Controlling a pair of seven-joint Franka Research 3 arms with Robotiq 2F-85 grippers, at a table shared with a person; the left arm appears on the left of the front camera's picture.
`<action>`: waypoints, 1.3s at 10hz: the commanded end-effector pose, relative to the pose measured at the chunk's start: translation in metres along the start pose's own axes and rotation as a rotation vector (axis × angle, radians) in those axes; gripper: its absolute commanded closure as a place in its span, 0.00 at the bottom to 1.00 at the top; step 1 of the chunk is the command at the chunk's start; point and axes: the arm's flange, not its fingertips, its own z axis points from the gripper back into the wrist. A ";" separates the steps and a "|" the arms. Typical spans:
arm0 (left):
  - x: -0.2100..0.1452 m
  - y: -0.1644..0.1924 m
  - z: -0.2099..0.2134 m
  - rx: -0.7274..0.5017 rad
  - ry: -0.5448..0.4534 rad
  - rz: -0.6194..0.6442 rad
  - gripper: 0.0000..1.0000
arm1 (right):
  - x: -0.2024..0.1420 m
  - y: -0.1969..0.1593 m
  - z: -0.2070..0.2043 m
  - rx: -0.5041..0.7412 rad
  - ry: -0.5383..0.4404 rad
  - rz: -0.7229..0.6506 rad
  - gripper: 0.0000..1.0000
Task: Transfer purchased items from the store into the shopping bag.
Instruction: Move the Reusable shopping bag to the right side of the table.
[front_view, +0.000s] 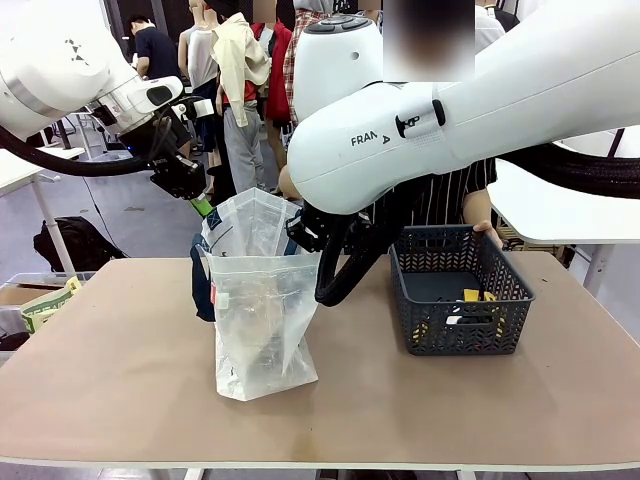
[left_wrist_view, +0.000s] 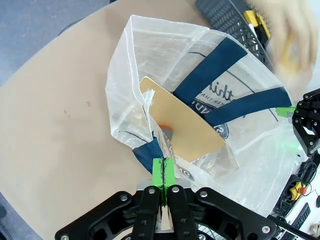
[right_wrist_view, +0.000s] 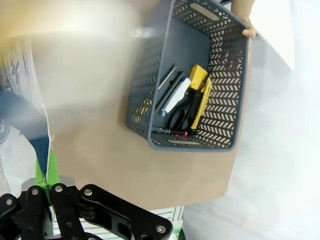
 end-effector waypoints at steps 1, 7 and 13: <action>0.000 0.000 0.002 -0.002 -0.005 -0.002 1.00 | -0.004 -0.002 -0.001 -0.007 0.001 0.000 1.00; 0.000 0.000 0.002 -0.002 -0.005 -0.002 1.00 | -0.004 -0.002 -0.001 -0.007 0.001 0.000 1.00; 0.000 0.000 0.002 -0.002 -0.005 -0.002 1.00 | -0.004 -0.002 -0.001 -0.007 0.001 0.000 1.00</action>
